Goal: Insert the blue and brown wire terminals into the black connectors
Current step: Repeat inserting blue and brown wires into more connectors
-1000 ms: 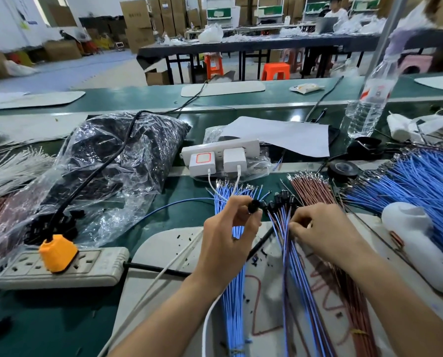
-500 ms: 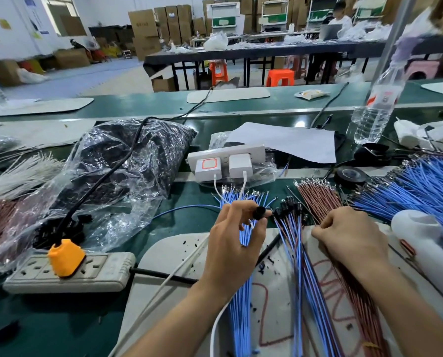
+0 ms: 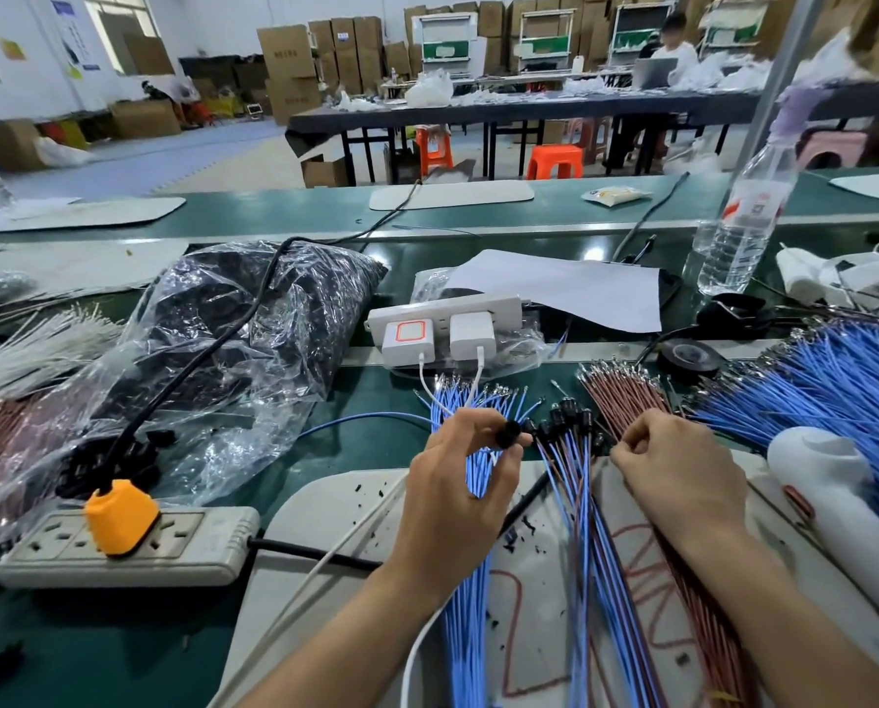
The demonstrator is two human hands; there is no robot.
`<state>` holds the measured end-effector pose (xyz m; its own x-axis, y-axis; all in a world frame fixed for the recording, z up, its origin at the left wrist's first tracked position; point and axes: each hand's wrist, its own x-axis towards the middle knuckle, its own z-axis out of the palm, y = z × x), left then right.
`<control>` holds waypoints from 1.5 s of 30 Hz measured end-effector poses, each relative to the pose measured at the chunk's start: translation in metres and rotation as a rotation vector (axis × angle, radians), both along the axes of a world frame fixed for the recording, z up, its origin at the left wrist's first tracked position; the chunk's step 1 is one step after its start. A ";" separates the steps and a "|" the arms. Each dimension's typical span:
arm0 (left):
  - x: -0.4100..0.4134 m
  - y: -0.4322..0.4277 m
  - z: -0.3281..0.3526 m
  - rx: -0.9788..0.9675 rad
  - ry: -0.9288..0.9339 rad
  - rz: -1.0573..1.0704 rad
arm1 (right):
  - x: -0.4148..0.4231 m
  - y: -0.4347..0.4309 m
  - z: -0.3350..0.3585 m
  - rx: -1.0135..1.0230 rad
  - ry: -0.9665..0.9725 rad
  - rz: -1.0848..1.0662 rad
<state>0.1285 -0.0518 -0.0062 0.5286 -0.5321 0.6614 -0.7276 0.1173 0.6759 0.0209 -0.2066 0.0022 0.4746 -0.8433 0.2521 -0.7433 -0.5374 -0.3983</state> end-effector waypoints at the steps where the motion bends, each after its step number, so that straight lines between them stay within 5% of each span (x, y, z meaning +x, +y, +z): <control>1: 0.000 0.000 0.000 0.000 -0.002 0.001 | -0.001 0.000 0.002 -0.015 -0.069 -0.001; 5: 0.002 0.001 -0.001 0.024 0.011 -0.047 | -0.002 0.013 0.014 -0.219 -0.538 0.223; 7: 0.002 0.000 -0.001 0.024 0.017 -0.087 | 0.002 0.028 0.015 -0.197 -0.592 0.484; 13: 0.005 -0.001 -0.002 -0.005 0.188 -0.116 | 0.011 0.039 0.007 0.068 -0.501 0.737; 19: 0.017 -0.003 0.003 -0.133 0.532 -0.063 | -0.005 0.014 0.011 1.165 -0.254 0.851; 35: 0.029 -0.003 0.000 -0.337 0.683 0.175 | -0.019 -0.008 0.016 1.514 0.240 1.210; 39: 0.030 -0.004 -0.001 -0.324 0.736 0.169 | -0.022 -0.014 0.010 1.626 0.047 1.179; 45: 0.028 -0.002 0.000 -0.265 0.738 0.142 | -0.012 -0.008 -0.001 1.614 -0.467 0.826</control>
<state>0.1562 -0.0539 -0.0061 0.9302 -0.3013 0.2096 -0.1233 0.2812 0.9517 0.0087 -0.2150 0.0009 0.9714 0.0065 -0.2376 -0.2207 0.3953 -0.8916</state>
